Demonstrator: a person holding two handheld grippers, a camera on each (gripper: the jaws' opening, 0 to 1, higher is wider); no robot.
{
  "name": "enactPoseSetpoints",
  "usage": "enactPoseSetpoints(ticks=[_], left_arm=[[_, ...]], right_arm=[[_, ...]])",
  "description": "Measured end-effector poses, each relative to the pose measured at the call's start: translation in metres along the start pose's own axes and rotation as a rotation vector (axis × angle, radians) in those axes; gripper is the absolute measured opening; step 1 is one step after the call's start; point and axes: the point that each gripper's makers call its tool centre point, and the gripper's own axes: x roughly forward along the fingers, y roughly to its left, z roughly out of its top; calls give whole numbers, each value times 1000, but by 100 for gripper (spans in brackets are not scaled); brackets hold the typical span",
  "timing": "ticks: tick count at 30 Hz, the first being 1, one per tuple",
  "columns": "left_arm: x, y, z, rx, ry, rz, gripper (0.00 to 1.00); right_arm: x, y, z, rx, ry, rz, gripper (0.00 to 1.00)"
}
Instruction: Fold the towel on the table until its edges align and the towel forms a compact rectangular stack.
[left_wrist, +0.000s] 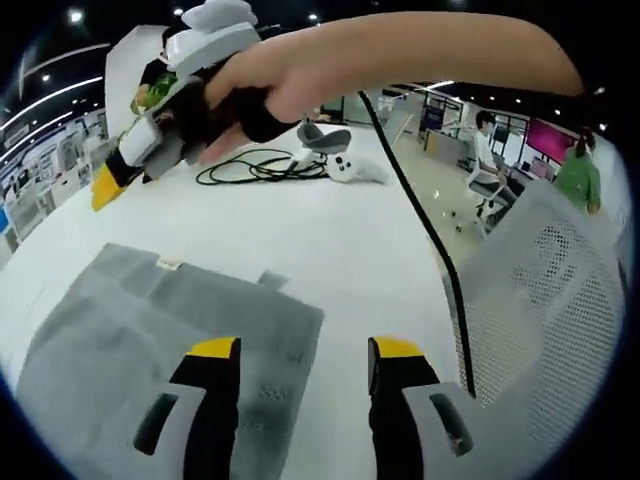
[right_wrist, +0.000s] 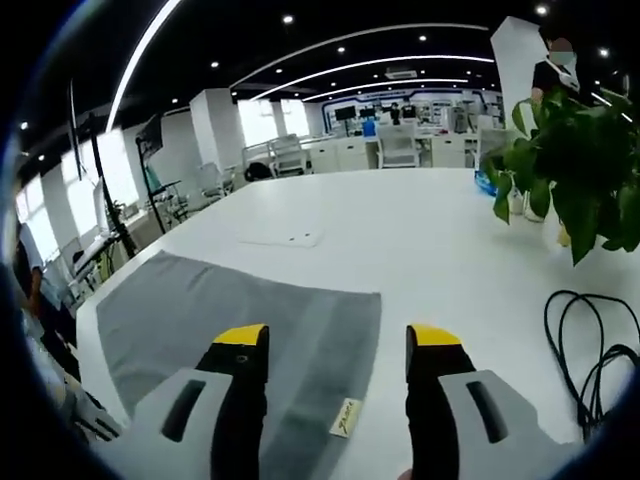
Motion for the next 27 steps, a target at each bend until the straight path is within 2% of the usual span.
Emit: enactPoseSetpoints(ticks=[8, 11, 15, 22, 24, 27], left_arm=[[13, -6, -1, 49, 21, -32, 39], [18, -2, -6, 77, 57, -22, 33], [21, -2, -1, 76, 34, -41, 29], [25, 0, -4, 98, 40, -50, 25], [24, 1, -4, 144, 40, -36, 23], [25, 0, -3, 169, 37, -39, 21]], right_arm=[[19, -3, -6, 2, 24, 4, 52], [25, -5, -6, 21, 22, 3, 51], [33, -7, -7, 30, 26, 0, 51], [47, -11, -8, 50, 25, -8, 50], [50, -11, -8, 53, 27, -7, 49], [53, -12, -10, 53, 33, -8, 49]])
